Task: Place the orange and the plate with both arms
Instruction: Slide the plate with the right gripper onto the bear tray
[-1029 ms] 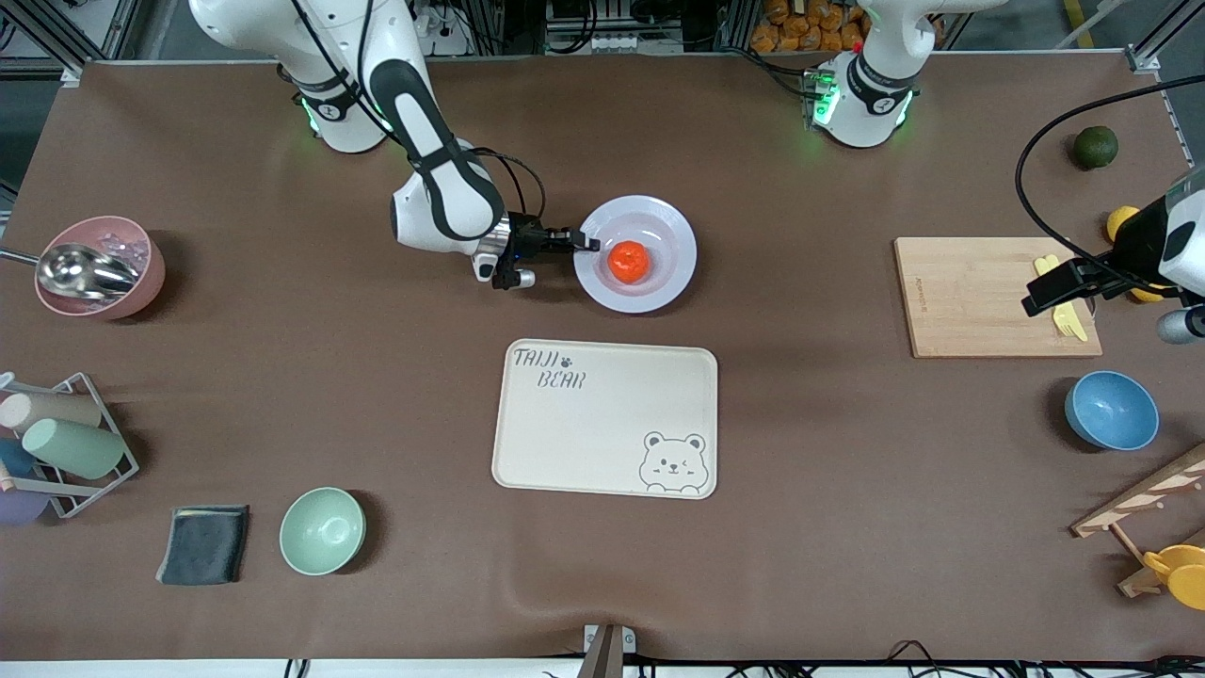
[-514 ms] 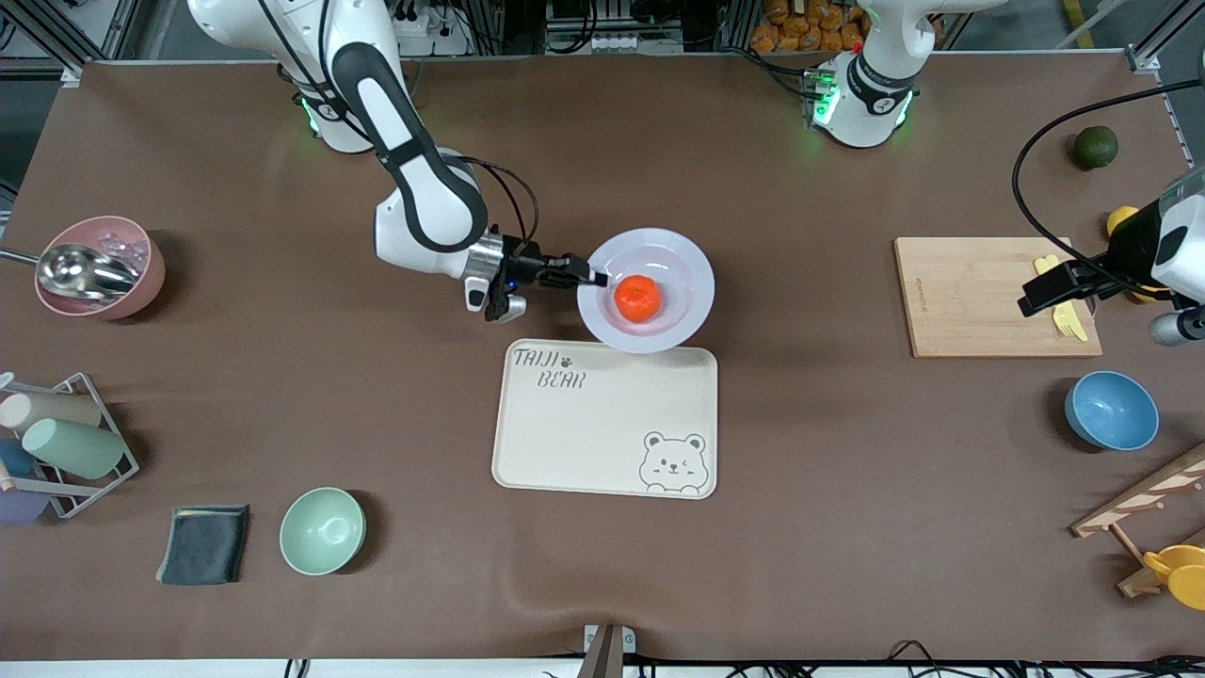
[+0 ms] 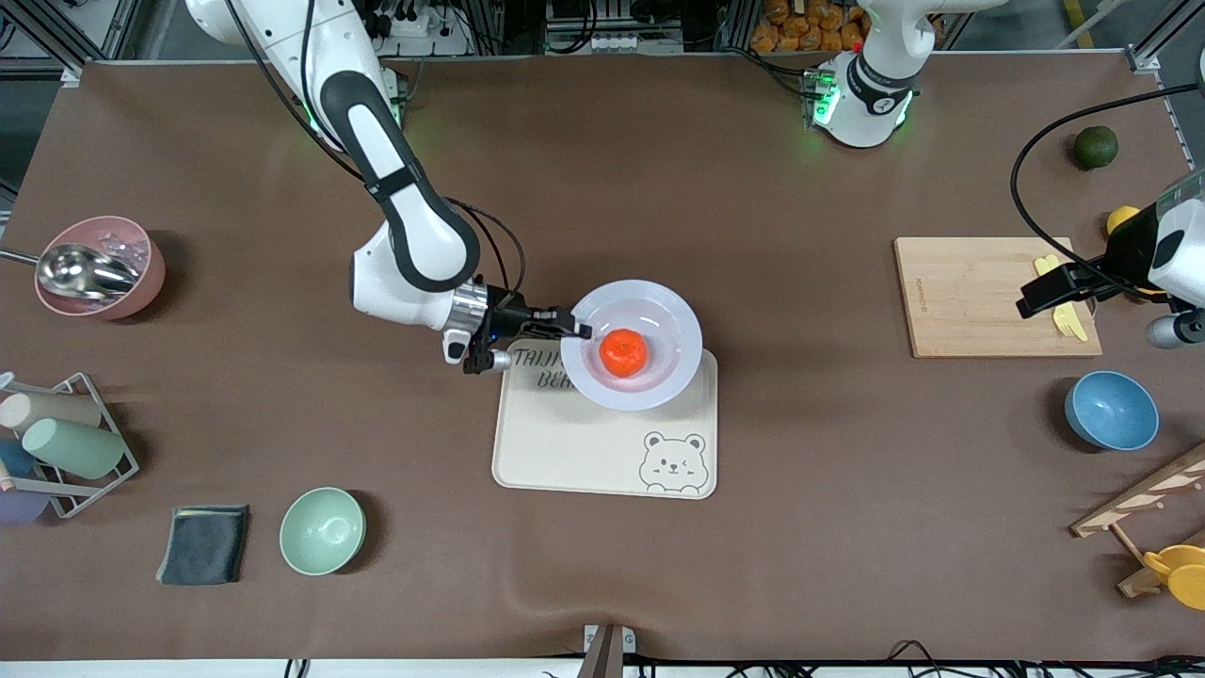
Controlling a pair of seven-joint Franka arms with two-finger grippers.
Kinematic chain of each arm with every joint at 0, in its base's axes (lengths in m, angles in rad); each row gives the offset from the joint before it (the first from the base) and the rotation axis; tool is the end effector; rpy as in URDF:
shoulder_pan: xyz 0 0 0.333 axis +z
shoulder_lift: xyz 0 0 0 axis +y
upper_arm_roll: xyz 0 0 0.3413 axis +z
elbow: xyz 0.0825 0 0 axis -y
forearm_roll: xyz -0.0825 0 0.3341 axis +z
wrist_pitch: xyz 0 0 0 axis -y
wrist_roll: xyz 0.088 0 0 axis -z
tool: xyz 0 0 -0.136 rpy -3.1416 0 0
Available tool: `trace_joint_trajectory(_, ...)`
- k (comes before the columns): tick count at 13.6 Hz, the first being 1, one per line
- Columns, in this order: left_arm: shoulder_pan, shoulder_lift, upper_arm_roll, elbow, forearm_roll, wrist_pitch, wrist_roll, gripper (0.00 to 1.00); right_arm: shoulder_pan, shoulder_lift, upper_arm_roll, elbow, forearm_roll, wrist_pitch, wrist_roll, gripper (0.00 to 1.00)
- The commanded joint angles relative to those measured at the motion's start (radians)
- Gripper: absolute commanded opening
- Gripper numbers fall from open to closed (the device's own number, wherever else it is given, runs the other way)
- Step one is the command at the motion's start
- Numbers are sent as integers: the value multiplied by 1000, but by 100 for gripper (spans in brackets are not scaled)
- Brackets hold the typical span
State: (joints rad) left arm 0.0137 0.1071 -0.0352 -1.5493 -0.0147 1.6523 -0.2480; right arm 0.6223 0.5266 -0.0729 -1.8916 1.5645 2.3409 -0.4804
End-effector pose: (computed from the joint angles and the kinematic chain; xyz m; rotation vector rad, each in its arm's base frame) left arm 0.5457 -0.0126 0.5809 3.1036 0.3552 -0.0101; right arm 0.5161 0.3633 0.2717 -2.1444 0.2110 0.0889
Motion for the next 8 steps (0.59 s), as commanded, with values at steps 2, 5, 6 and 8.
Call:
trace_joint_trajectory(2,3,-3,3,-8,-22,15,21,100,-84,116,15,164,-125,-67,112,0)
trace_joint_trajectory(5,3,-1,3,-8,-22,21,19,100,-137,180,15,224,-202,-120,111,0)
trace_joint_trajectory(6,3,0,3,-6,-24,21,21,100,-139,193,15,232,-210,-120,109,0)
trace_joint_trajectory(8,6,0,5,-5,-22,21,21,100,-139,228,16,261,-208,-120,108,0)
